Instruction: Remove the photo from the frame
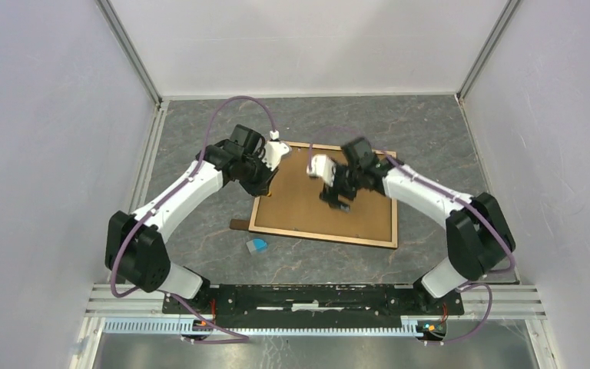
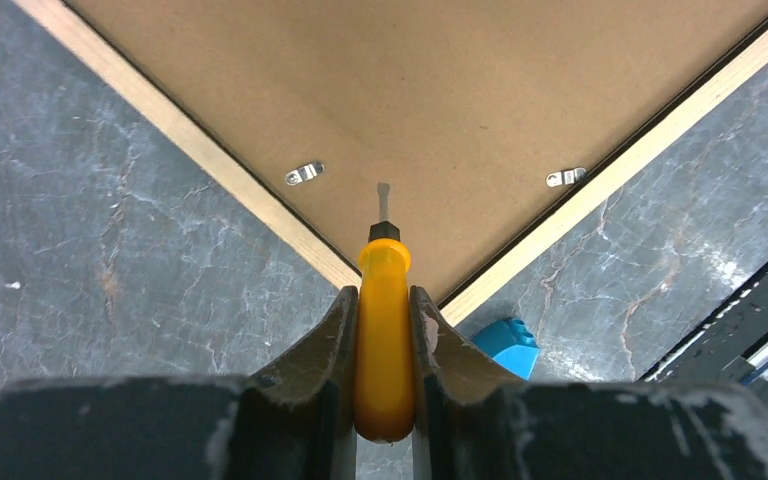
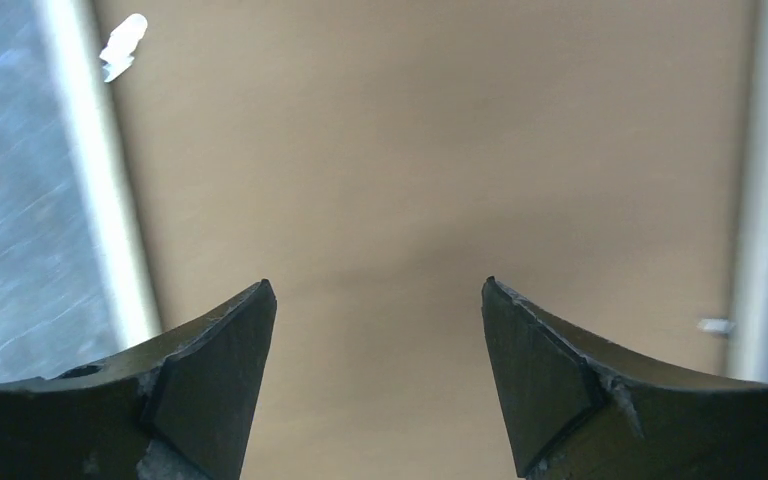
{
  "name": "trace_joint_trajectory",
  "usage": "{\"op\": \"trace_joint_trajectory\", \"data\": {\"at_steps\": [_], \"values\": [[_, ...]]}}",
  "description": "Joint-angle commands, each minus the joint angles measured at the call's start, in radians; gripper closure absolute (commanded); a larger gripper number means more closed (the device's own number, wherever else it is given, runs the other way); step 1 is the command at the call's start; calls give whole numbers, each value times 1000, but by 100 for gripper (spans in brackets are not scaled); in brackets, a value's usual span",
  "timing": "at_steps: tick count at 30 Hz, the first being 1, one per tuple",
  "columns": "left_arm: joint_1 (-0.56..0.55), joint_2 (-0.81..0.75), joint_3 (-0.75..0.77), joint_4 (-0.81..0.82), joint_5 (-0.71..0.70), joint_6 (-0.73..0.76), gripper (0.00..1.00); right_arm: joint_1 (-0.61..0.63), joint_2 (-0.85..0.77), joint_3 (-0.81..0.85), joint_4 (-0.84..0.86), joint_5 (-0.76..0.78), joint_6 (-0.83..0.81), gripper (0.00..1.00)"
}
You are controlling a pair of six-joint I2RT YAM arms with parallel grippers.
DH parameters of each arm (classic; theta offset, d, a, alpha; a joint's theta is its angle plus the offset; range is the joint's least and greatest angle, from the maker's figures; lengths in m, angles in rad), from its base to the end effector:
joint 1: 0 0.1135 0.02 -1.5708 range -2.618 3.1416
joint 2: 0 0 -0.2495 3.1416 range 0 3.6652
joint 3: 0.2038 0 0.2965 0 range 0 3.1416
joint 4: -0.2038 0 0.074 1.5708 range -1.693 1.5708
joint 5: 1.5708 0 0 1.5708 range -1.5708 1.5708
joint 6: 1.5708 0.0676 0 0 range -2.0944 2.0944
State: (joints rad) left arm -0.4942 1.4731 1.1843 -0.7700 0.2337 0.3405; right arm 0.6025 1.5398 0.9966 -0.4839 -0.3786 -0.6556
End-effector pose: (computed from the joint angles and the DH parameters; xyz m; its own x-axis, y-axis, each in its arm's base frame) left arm 0.3091 -0.1843 0.2148 -0.5359 0.6578 -0.5292 0.7854 0.6184 -0.0267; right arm 0.2846 0.2261 0.1471 -0.1419 -0.7851 -0.6029 -0.9721 0.2253 -0.0646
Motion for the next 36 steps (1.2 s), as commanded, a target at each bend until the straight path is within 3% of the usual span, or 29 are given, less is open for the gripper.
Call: {"op": "trace_joint_trajectory", "data": {"at_steps": [1, 5, 13, 30, 36], "values": [[41, -88, 51, -36, 82, -73, 98, -90, 104, 219, 37, 6, 10, 17], [69, -104, 36, -36, 117, -98, 98, -142, 254, 412, 26, -19, 59, 11], [78, -129, 20, -32, 126, -114, 98, -167, 566, 836, -46, 4, 74, 10], [81, -145, 7, -31, 132, -123, 98, -190, 758, 872, 44, 63, 108, 17], [81, -147, 3, -31, 131, -123, 98, -223, 817, 908, 26, 45, 144, 30]]}}
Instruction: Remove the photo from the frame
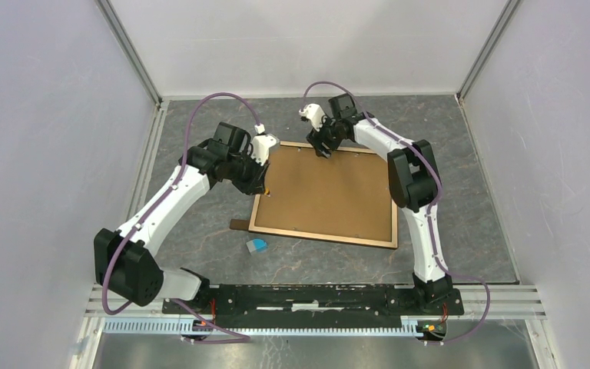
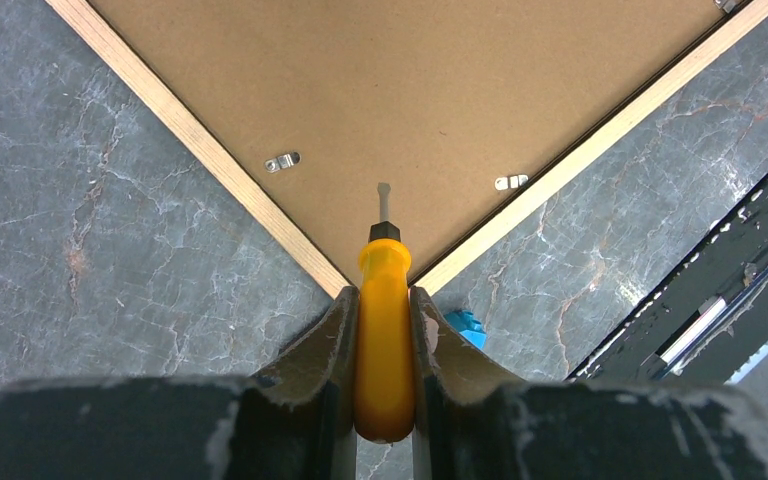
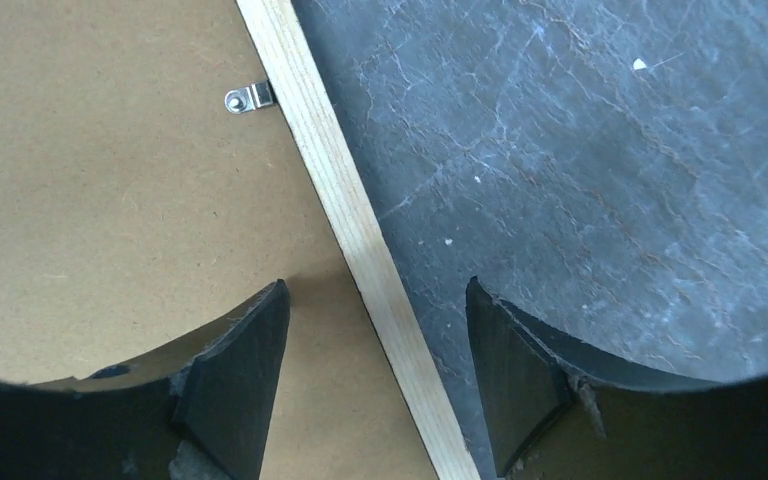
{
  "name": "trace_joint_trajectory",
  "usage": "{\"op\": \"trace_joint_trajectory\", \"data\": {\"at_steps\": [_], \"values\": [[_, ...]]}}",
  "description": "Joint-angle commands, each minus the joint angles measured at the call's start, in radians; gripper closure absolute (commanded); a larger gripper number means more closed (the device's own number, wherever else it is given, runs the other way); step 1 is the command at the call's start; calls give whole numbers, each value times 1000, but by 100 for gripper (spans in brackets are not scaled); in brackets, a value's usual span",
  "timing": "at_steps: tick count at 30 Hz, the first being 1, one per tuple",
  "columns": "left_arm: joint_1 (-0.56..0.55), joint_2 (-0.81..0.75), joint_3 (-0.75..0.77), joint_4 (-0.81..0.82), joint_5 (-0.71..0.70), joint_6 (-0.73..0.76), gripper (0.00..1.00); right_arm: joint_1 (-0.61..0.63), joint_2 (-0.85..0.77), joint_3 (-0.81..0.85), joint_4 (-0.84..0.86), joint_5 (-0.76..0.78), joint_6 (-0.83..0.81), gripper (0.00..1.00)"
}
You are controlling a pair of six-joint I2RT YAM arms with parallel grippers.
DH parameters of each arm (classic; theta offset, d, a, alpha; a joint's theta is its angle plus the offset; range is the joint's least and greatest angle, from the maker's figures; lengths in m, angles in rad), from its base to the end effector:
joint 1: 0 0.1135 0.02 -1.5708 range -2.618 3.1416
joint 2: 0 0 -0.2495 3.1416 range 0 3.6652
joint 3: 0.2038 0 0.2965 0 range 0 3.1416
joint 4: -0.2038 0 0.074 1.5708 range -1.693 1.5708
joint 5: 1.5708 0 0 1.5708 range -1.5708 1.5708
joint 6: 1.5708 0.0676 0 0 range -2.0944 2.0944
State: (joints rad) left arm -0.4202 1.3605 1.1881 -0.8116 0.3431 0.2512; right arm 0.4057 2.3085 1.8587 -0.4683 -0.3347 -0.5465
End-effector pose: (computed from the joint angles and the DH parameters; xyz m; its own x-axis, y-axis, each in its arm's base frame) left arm 0.3016 -0.1597 0.2522 -0.5986 0.5239 -0.6060 0.7258 0.6748 -0.1337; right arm 0.5050 0.2411 0.1164 -0.3347 -0.6780 -0.6545 -0.8544 0.5112 -0.0927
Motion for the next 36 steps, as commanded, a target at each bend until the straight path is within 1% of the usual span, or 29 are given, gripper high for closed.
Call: {"op": "trace_joint_trajectory", "data": {"at_steps": [1, 3, 5, 7, 8, 12, 14, 19, 20, 26, 30, 31, 36], "values": [[7, -35, 0, 11, 23, -35, 98, -35, 61, 53, 3, 4, 41, 34], [7, -33, -1, 13, 23, -34, 98, -54, 84, 73, -26, -3, 49, 40], [7, -30, 1, 14, 26, -35, 98, -79, 102, 82, -52, -8, 57, 49], [7, -25, 2, 15, 27, -36, 98, -100, 112, 81, -75, -6, 56, 61], [7, -23, 4, 15, 27, -36, 98, -111, 114, 81, -85, -7, 56, 64], [7, -16, 10, 12, 29, -37, 98, -172, 101, 66, -107, 18, 63, 74], [7, -16, 13, 14, 28, -38, 98, -206, 82, 47, -106, 26, 74, 81], [7, -14, 16, 13, 15, -40, 98, -313, 25, -22, -84, 23, 169, 98], [8, -15, 16, 14, 12, -39, 98, -335, 8, -51, -69, 18, 203, 100], [8, -8, 24, 14, 9, -39, 98, -454, -130, -316, 97, -64, 427, 100], [9, -4, 27, 14, 8, -41, 98, -464, -239, -517, 222, -43, 544, 100], [9, -4, 28, 14, 9, -41, 98, -464, -265, -564, 250, -39, 595, 100], [11, 0, 31, 12, -7, -43, 98, -463, -367, -752, 376, -44, 776, 100]]}}
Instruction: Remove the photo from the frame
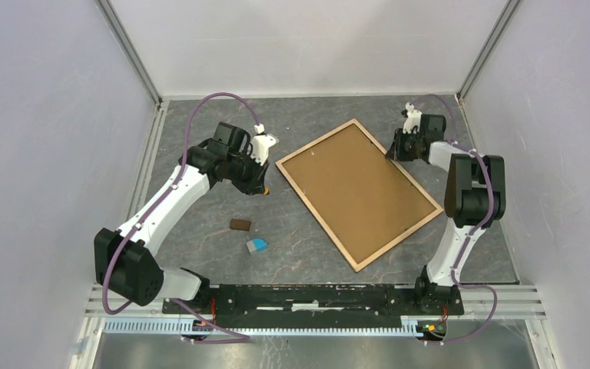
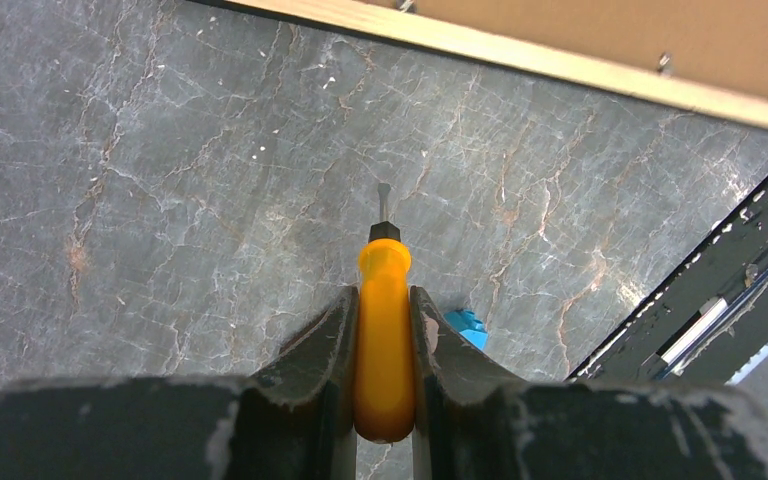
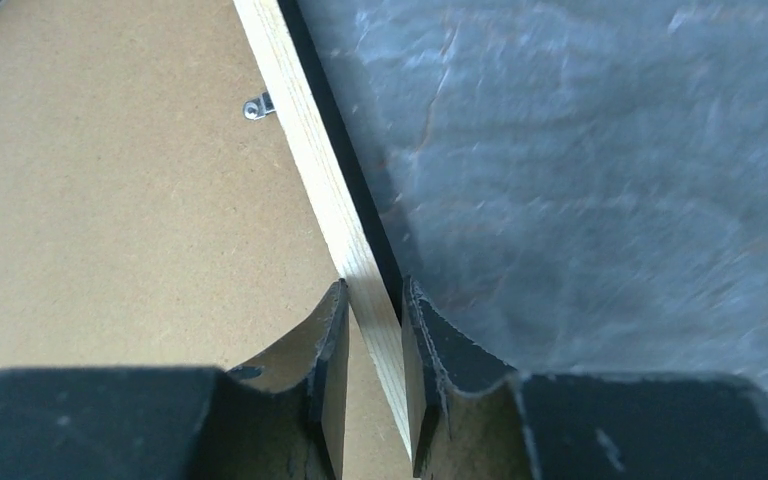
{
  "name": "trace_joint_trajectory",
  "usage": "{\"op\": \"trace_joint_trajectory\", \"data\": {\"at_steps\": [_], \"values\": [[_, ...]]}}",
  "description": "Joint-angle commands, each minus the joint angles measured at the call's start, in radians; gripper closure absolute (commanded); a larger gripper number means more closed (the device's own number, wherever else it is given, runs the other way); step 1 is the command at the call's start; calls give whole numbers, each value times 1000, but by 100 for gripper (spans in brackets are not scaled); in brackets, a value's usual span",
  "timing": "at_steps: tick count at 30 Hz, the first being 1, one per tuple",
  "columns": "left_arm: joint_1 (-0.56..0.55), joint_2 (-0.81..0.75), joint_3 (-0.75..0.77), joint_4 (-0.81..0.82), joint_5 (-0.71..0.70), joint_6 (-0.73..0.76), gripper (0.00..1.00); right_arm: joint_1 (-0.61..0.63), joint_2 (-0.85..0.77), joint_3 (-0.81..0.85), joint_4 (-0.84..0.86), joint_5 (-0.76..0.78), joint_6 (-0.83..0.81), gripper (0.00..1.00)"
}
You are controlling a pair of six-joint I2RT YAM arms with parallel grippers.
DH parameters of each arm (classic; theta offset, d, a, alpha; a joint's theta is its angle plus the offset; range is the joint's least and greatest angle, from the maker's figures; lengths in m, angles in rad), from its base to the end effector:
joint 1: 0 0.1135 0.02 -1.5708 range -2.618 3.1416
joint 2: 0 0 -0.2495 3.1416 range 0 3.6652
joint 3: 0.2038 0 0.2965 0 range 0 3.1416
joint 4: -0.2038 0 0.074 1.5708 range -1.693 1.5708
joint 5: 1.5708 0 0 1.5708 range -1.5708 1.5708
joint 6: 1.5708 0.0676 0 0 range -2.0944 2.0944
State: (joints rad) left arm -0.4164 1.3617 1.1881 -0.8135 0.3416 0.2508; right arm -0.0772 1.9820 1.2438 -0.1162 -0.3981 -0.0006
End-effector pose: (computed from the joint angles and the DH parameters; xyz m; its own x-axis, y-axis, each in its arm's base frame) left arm 0.3022 -0.1584 0.2516 -0.6028 0.5223 -0.6032 0.7221 0.6786 -0.1340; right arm 0.4650 -0.0097 0.0884 -0.7518 0.0576 -0.6568 -0.1832 0.9387 0.2920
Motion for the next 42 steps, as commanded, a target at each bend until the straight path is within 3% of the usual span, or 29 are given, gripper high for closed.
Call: {"op": "trace_joint_trajectory", "data": {"at_steps": [1, 18, 19, 21, 24, 27, 32, 36, 42], "values": [[8, 0, 32, 14, -6, -45, 98, 23, -57, -163, 46, 23, 267, 100], [4, 108, 132, -7, -95, -12, 98, 60, -382, -642, 414, 99, 591, 100], [1, 121, 149, -7, -102, -7, 98, 60, -389, -653, 432, 83, 595, 98], [-7, 142, 179, -7, -130, 3, 98, 60, -392, -664, 462, 41, 588, 84], [-20, 177, 220, -12, -175, 19, 98, 60, -375, -637, 444, -60, 499, 64], [-19, 198, 241, -15, -175, 19, 98, 59, -359, -568, 321, -143, 324, 53], [-24, 214, 255, -27, -178, 28, 98, 60, -400, -475, 96, -77, 37, 32], [-26, 226, 265, -26, -181, 33, 98, 71, -336, -394, -55, -58, -98, 35], [-31, 241, 279, -27, -165, 20, 98, 142, -201, -284, -170, -21, -166, 43]]}}
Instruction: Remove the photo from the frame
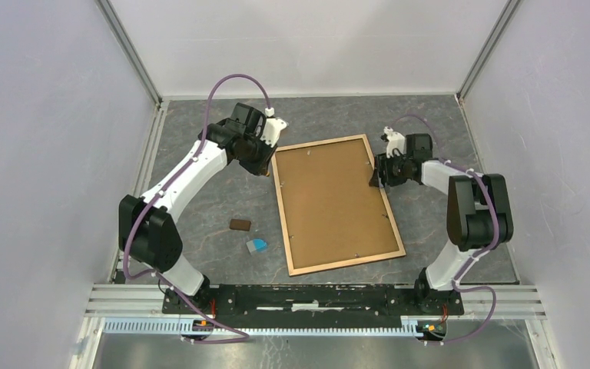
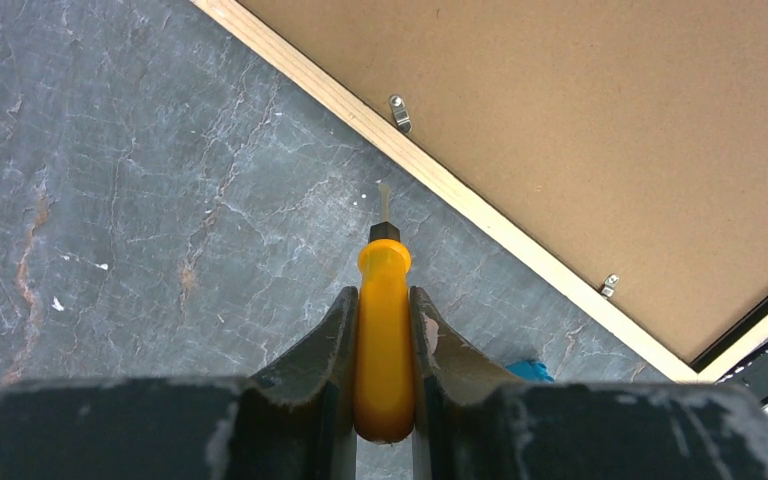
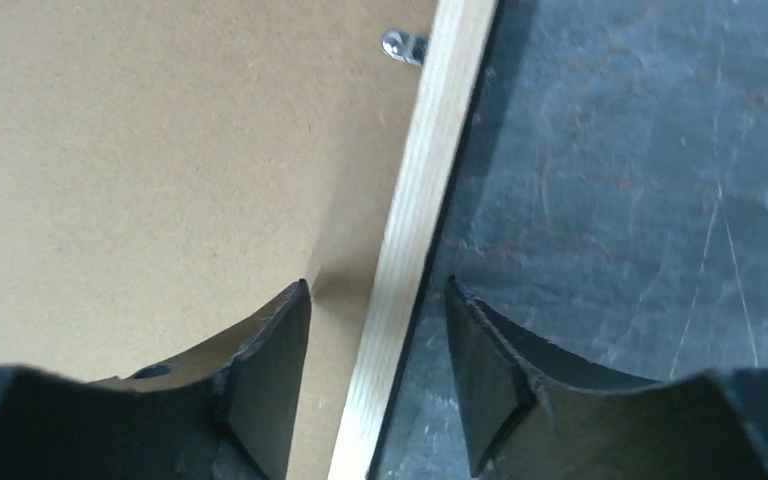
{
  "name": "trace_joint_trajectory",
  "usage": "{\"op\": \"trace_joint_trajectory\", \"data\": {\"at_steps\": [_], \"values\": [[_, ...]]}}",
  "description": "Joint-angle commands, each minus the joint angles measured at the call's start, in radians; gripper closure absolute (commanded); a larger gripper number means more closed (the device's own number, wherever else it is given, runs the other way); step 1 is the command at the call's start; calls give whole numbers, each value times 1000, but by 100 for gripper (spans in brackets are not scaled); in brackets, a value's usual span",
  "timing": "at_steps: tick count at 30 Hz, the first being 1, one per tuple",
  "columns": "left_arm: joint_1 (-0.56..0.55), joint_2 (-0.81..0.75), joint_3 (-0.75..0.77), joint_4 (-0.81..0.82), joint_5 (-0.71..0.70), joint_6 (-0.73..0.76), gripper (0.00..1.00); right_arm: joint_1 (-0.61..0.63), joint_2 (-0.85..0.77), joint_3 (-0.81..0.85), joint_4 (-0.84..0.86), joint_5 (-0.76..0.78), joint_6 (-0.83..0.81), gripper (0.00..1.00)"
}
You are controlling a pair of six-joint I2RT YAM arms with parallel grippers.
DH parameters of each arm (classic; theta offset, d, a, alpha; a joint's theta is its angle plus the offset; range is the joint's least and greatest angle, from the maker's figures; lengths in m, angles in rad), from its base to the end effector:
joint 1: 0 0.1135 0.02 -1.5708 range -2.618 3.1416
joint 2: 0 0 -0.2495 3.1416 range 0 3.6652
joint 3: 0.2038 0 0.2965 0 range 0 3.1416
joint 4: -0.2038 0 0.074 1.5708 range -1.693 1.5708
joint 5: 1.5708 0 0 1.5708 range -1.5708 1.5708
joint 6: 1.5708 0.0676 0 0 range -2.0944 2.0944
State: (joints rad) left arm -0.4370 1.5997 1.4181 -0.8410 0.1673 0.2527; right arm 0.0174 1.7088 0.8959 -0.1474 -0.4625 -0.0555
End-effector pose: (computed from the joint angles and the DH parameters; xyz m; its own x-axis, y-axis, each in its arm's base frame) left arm 0.3549 -0.1782 0.2494 -0.6247 0.5639 -0.5401 0.6735 0.7391 -0.0073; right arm 0.3740 0.0367 0.0808 -0.8029 -0.0636 -0.5927 -0.3163 0.8882 0.3332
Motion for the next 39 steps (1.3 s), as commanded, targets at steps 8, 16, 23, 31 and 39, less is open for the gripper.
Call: {"op": "trace_joint_trajectory", "data": {"at_steps": [8, 16, 23, 31, 39], "values": [[-11, -7, 28, 21, 0, 20, 98, 100, 164, 113, -143, 173, -60, 85], [-10, 0, 24, 29, -35, 23, 98, 7, 247, 177, -136, 204, 136, 100], [-8, 9, 31, 32, -44, 17, 98, -94, 139, 87, -60, 179, 262, 100], [-8, 21, 38, 31, -18, 11, 98, -57, 18, -116, 59, -53, 318, 100], [-10, 52, 91, -8, -6, 62, 98, -46, -29, -107, -32, -97, 260, 54]]}}
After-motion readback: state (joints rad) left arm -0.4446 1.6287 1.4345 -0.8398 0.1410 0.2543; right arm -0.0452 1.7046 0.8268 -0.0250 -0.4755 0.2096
